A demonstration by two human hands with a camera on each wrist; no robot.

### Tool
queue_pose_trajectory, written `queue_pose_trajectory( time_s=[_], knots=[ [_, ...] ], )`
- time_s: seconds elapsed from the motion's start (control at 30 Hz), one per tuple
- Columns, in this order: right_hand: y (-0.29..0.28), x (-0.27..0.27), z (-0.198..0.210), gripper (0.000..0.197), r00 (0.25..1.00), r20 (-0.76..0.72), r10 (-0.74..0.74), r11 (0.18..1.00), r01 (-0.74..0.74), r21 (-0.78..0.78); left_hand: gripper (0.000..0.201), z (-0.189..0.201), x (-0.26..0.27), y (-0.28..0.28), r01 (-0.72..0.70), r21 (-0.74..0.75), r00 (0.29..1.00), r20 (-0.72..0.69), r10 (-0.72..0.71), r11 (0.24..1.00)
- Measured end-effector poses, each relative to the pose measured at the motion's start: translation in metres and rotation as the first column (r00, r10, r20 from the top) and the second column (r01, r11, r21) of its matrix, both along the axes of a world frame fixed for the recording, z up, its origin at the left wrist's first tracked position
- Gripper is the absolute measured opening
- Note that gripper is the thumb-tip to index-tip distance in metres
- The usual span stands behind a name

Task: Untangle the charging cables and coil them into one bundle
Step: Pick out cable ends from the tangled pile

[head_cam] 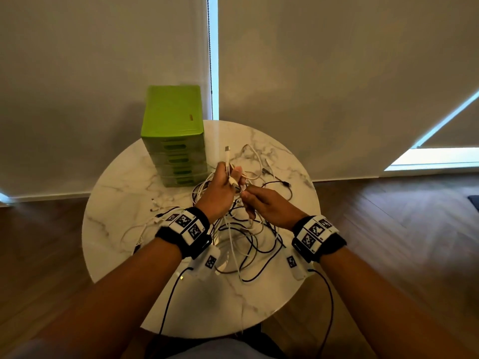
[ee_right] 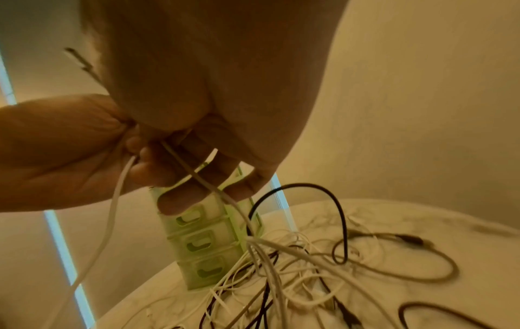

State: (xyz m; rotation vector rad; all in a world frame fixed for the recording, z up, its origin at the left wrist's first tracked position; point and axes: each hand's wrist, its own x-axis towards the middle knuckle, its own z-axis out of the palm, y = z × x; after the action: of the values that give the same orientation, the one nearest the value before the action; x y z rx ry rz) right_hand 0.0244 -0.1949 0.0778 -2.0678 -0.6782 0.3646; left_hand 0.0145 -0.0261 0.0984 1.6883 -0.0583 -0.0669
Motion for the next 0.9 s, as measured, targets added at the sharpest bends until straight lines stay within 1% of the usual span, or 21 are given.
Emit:
queue_pose_trajectory(
  time_s=[0.07,0.17,0.23,0.3,0.37,0.4,0.47,0.5,0.57,0.6,0.63,0.67,0.7,0.73,0.77,0.83,0.87,0.9],
  knots=[
    [-0.002,0.001,-0.008,0.043,0.999,-0.038,0.013,0.999,-0.014,-0.039,0.026,0.009,0.002,0.003,-0.003,0.025,0.998,0.060,0.001,1.000],
    [-0.011,0.005,-0.026,0.030,0.999,-0.052,0.012,0.994,-0.018,-0.109,0.028,0.016,0.006,0.013,-0.031,0.034,0.993,0.117,0.027,0.999],
    [-0.019,0.008,-0.039,0.028,0.998,-0.055,-0.004,0.991,-0.004,-0.130,0.021,0.019,0.007,0.022,-0.068,0.035,0.989,0.136,0.063,0.997],
    [-0.027,0.010,-0.055,0.028,0.996,-0.092,-0.012,0.978,-0.008,-0.208,0.012,0.022,0.009,0.032,-0.107,-0.023,0.984,0.144,0.109,0.994],
    [-0.032,0.008,-0.067,0.026,0.995,-0.101,-0.018,0.961,-0.011,-0.276,0.014,0.025,0.011,0.041,-0.118,-0.041,0.978,0.165,0.124,0.992],
    [-0.033,0.008,-0.070,0.027,0.996,-0.085,-0.031,0.962,0.007,-0.274,0.019,0.025,0.010,0.044,-0.114,-0.031,0.977,0.177,0.118,0.993],
    [-0.031,0.011,-0.068,0.027,0.994,-0.047,-0.099,0.973,0.087,-0.212,0.028,0.026,0.009,0.048,-0.132,-0.036,0.975,0.174,0.136,0.991],
    [-0.030,0.013,-0.064,0.026,0.988,-0.041,-0.148,0.979,0.140,-0.145,0.029,0.026,0.009,0.049,-0.153,-0.049,0.973,0.164,0.159,0.987],
    [-0.024,0.015,-0.051,0.027,0.972,-0.080,-0.222,0.974,0.225,0.032,0.021,0.023,0.010,0.052,-0.186,-0.044,0.969,0.160,0.190,0.982],
    [-0.021,0.017,-0.043,0.029,0.966,-0.110,-0.235,0.964,0.246,0.101,0.018,0.020,0.011,0.053,-0.197,-0.023,0.966,0.163,0.198,0.980],
    [-0.019,0.017,-0.035,0.029,0.963,-0.135,-0.235,0.956,0.254,0.148,0.014,0.018,0.011,0.054,-0.200,0.001,0.966,0.167,0.197,0.980],
    [-0.018,0.017,-0.027,0.029,0.962,-0.152,-0.225,0.955,0.249,0.163,0.012,0.016,0.010,0.056,-0.198,0.021,0.967,0.169,0.192,0.980],
    [-0.019,0.017,-0.021,0.030,0.964,-0.170,-0.206,0.963,0.231,0.142,0.012,0.015,0.010,0.056,-0.199,0.040,0.967,0.172,0.189,0.979],
    [-0.023,0.017,-0.017,0.030,0.967,-0.180,-0.183,0.978,0.198,0.070,0.013,0.015,0.011,0.055,-0.199,0.047,0.966,0.176,0.188,0.979],
    [-0.027,0.018,-0.018,0.031,0.971,-0.188,-0.151,0.988,0.145,-0.044,0.013,0.015,0.013,0.056,-0.207,0.038,0.964,0.181,0.197,0.978],
    [-0.041,0.015,-0.023,0.032,0.973,-0.205,-0.104,0.960,0.044,-0.277,0.013,0.018,0.017,0.053,-0.190,0.019,0.964,0.192,0.183,0.982],
    [-0.047,0.013,-0.027,0.032,0.975,-0.199,-0.095,0.940,0.022,-0.339,0.013,0.019,0.019,0.049,-0.168,0.037,0.967,0.201,0.157,0.985],
    [-0.052,0.011,-0.029,0.032,0.980,-0.175,-0.097,0.932,0.028,-0.360,0.014,0.019,0.021,0.045,-0.134,0.062,0.970,0.213,0.118,0.989]
  ],
)
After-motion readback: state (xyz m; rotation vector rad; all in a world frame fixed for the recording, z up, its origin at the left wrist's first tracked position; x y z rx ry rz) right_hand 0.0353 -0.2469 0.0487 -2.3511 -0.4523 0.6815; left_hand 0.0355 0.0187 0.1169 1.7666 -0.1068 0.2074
